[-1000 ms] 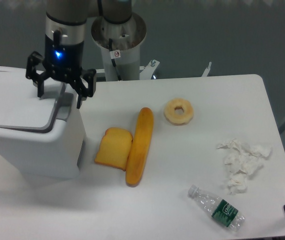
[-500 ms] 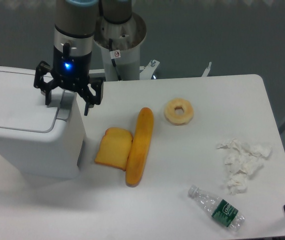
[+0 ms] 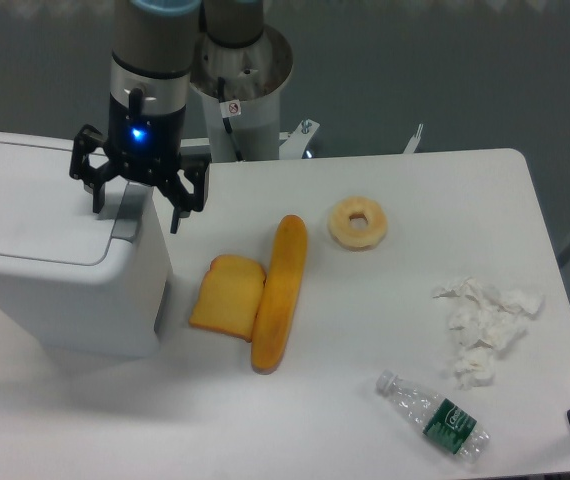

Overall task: Close the trash can
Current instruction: 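Lift the gripper off the closed lid and move it toward the bread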

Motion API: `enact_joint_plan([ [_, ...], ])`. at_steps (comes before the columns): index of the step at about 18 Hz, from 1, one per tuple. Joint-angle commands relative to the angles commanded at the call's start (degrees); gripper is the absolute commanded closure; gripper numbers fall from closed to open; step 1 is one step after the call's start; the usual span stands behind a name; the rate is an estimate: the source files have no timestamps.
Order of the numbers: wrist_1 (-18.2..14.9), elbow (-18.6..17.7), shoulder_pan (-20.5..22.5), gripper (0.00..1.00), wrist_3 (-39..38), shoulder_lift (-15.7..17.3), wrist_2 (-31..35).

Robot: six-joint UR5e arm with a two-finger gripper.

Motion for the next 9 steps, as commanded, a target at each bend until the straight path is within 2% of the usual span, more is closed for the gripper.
enact_joint_plan([
  [4, 0.26, 0.70, 4.39, 0.00, 1.75, 0.09, 4.73],
  [9, 0.09, -0.44, 13.26, 0.00, 16.32, -1.31, 7.12],
])
